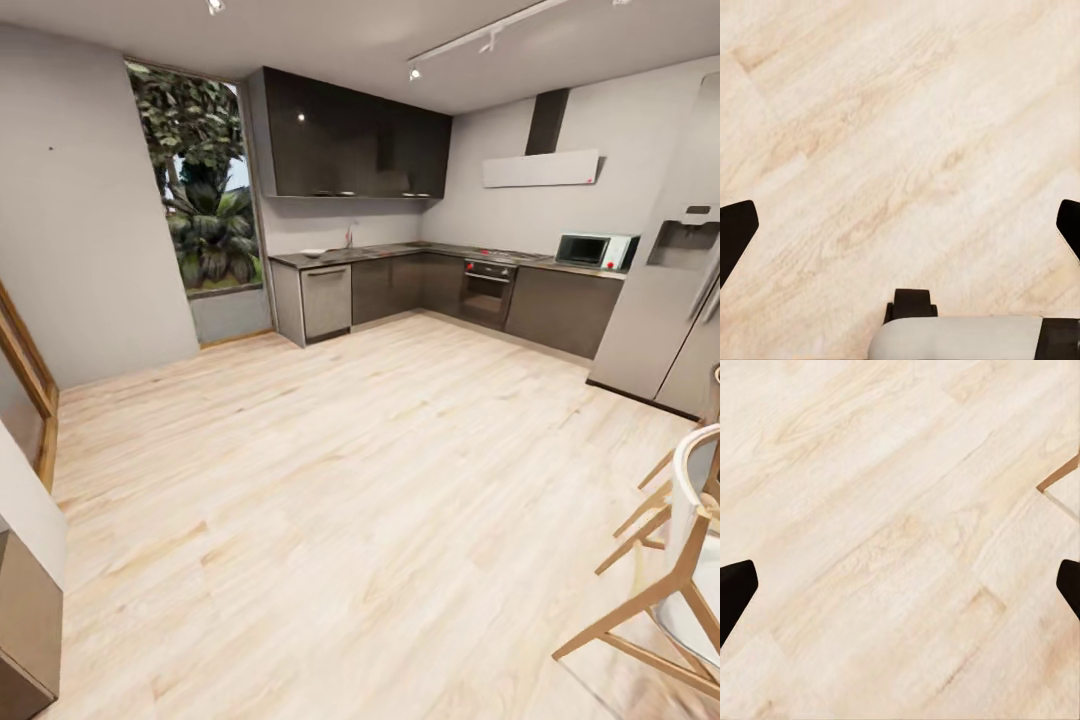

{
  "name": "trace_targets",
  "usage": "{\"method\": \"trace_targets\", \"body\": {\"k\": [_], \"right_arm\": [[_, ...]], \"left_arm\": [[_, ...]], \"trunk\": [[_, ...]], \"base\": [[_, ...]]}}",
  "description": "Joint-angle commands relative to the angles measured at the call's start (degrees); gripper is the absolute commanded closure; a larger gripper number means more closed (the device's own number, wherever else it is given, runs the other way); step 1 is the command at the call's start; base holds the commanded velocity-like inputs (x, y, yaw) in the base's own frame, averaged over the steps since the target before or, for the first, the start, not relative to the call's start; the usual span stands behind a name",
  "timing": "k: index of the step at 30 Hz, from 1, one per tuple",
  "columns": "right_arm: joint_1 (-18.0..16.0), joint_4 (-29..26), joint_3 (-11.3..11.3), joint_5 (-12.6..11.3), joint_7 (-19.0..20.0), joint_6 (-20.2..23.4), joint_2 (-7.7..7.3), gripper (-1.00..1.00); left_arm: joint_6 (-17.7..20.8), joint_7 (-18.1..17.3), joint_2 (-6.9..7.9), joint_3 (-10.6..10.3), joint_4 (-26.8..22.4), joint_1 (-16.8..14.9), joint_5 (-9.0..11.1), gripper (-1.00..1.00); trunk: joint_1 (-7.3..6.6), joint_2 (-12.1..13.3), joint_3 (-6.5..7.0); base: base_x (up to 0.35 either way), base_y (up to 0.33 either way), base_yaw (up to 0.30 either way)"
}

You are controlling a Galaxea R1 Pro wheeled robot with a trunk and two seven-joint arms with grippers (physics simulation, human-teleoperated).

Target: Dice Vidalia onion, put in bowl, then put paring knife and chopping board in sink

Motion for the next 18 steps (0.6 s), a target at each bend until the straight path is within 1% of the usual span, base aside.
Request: {"method": "trace_targets", "body": {"k": [1,18], "right_arm": [[0.0,0.0,0.0,0.0,-0.2,-0.2,0.02,-1.0],[0.0,0.0,0.0,0.0,-0.2,-0.2,0.02,-1.0]], "left_arm": [[-0.1,0.0,-0.01,0.1,-0.1,0.0,0.0,-1.0],[-0.1,0.0,-0.01,0.1,-0.1,0.0,0.0,-1.0]], "trunk": [[0.03,0.0,-0.04],[0.03,0.0,-0.04]], "base": [[0.318,0.0,0.0],[0.318,0.0,0.0]]}}
